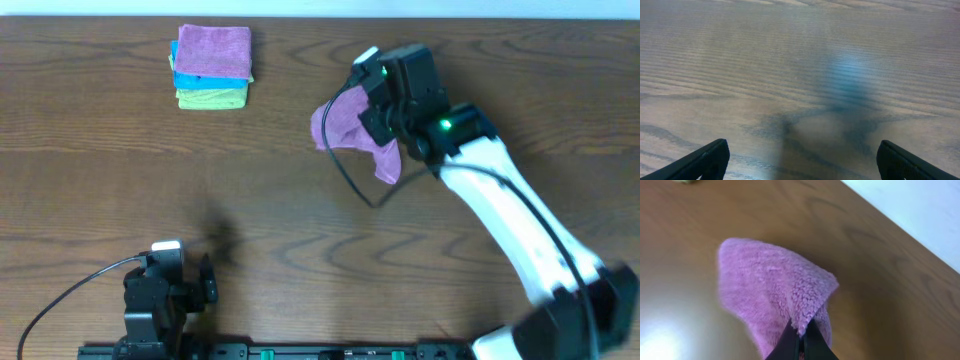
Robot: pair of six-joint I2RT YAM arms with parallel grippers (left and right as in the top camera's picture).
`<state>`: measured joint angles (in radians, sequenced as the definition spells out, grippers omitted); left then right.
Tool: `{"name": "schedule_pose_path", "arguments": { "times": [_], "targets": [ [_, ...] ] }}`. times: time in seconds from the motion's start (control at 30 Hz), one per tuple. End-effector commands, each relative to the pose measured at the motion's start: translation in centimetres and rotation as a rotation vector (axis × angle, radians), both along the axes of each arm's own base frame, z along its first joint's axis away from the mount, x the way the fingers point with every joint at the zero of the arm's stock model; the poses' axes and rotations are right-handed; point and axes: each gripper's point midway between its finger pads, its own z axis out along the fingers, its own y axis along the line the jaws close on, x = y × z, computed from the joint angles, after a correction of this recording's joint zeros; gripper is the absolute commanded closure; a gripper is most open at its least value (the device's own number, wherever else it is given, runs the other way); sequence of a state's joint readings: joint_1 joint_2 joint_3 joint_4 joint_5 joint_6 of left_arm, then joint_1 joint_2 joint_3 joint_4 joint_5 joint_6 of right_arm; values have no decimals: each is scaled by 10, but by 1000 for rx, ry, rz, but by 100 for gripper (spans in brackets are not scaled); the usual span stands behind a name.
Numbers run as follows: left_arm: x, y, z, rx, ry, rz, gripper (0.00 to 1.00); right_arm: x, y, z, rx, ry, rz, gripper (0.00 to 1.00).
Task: Fold the cloth
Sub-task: 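Lift the pink cloth with the right gripper and carry it leftward, then lower the pink cloth onto the table center and spread it flat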
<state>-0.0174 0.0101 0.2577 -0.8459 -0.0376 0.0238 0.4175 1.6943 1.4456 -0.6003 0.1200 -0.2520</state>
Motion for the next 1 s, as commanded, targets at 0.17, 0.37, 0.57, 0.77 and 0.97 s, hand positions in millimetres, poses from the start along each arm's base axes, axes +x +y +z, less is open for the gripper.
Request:
{"name": "schedule_pose_path", "arguments": {
  "times": [0.17,0.37,0.57,0.77,0.97],
  "targets": [
    [-10,3,-14,21,65,8,5,73,-127,-70,-197,-43,-415,99],
    [-10,3,-14,21,65,8,5,83,-206,-48,-280,-161,-682,58],
    [-10,3,-14,21,64,8,5,67,-203,-39,-244,-104,-657,2],
    [-9,3,-13,20,60,7,4,32,-138,-38,82,93,-476,3],
    [-6,2,-9,14,39,2,5,-7,-96,-71,292,354,-461,11]
  ]
}}
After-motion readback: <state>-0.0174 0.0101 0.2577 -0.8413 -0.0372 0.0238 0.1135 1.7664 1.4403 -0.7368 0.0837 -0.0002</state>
